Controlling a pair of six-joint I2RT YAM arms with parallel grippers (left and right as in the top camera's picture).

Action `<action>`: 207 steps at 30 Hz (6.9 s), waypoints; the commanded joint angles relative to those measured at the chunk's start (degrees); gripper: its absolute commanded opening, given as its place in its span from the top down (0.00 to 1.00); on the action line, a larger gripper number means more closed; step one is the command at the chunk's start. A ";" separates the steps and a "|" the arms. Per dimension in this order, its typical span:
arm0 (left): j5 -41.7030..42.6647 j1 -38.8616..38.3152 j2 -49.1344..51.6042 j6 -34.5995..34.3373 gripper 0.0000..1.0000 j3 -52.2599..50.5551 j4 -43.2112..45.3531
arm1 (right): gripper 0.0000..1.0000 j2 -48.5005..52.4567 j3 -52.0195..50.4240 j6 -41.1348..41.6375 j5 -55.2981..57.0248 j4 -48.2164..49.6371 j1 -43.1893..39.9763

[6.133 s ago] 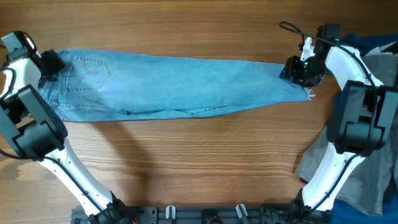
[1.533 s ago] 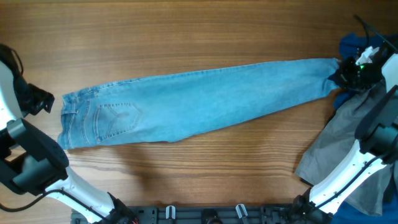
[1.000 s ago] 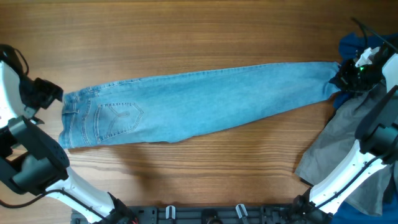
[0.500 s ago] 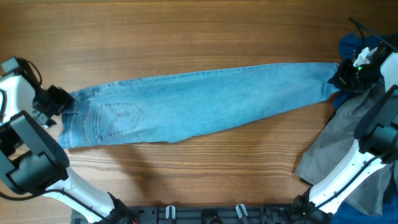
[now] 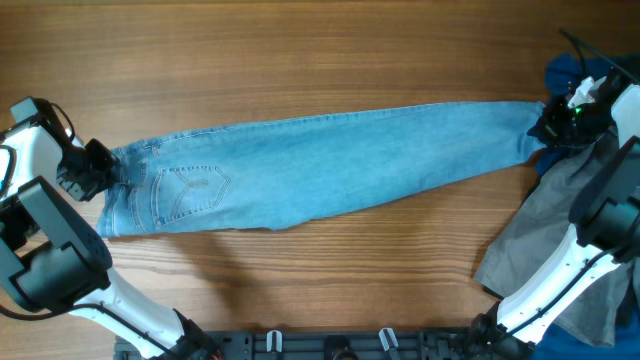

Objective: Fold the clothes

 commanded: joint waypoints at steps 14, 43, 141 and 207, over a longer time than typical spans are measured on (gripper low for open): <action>0.24 -0.15 -7.82 -1.88 0.95 6.95 5.64 | 0.96 0.72 1.22 -1.20 2.34 -0.24 0.44; 2.21 0.15 -6.34 -2.38 0.30 7.06 -3.69 | 0.34 -1.07 6.23 -0.55 3.82 -1.25 0.17; 6.03 -5.31 -9.86 -8.37 0.13 -1.66 -5.53 | 0.59 -7.65 -18.93 -17.55 4.11 12.72 1.36; 4.31 -5.33 -9.84 -8.37 0.04 -1.73 -6.29 | 0.95 -13.16 -5.31 14.95 -2.49 6.23 54.14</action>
